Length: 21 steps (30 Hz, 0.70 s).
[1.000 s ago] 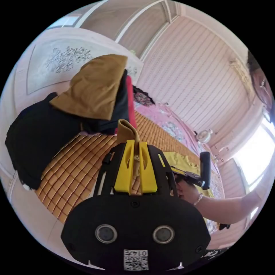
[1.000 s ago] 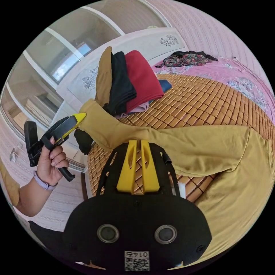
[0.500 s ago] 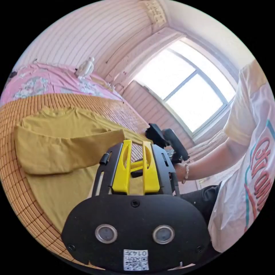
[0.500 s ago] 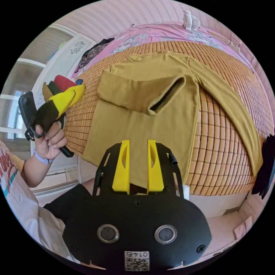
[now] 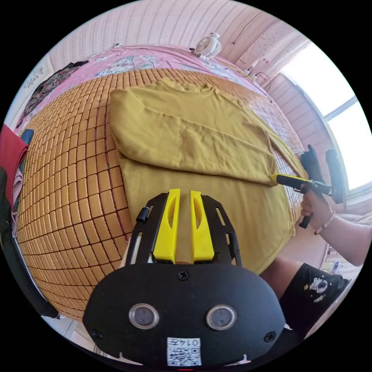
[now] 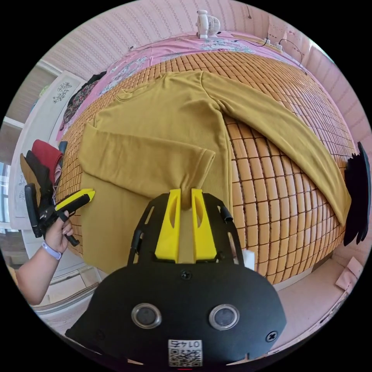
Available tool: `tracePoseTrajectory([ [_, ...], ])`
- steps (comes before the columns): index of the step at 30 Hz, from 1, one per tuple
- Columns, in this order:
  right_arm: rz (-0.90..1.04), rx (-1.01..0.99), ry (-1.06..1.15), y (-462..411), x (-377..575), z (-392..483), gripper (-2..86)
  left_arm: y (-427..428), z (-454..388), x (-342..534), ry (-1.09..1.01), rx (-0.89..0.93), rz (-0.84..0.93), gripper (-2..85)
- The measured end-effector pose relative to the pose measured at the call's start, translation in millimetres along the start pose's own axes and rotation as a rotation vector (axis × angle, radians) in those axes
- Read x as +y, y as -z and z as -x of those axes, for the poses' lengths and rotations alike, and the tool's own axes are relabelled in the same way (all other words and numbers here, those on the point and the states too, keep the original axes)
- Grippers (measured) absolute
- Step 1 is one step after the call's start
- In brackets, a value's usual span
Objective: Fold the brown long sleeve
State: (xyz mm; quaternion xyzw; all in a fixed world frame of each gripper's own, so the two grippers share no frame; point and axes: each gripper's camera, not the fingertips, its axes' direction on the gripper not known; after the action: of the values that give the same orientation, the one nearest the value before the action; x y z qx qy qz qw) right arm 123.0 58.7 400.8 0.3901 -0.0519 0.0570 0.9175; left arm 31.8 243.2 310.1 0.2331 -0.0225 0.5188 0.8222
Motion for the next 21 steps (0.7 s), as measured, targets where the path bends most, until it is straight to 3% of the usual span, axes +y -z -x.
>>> tracePoseTrajectory([
  [5,-0.089,-0.205,0.075,74,2,-7,2.9,-18,-5,-3,0.041,0.013,-0.064,0.4],
  [8,-0.059,-0.161,0.106,117,30,-12,3.4,-26,-10,-10,0.037,0.003,-0.074,0.9],
  [14,0.251,-0.143,0.07,80,74,-38,8.6,-26,-9,-29,0.071,0.002,-0.098,4.8],
  [21,0.198,-0.051,0.22,80,65,-15,9.5,-8,4,-86,0.024,-0.128,-0.247,6.6],
])
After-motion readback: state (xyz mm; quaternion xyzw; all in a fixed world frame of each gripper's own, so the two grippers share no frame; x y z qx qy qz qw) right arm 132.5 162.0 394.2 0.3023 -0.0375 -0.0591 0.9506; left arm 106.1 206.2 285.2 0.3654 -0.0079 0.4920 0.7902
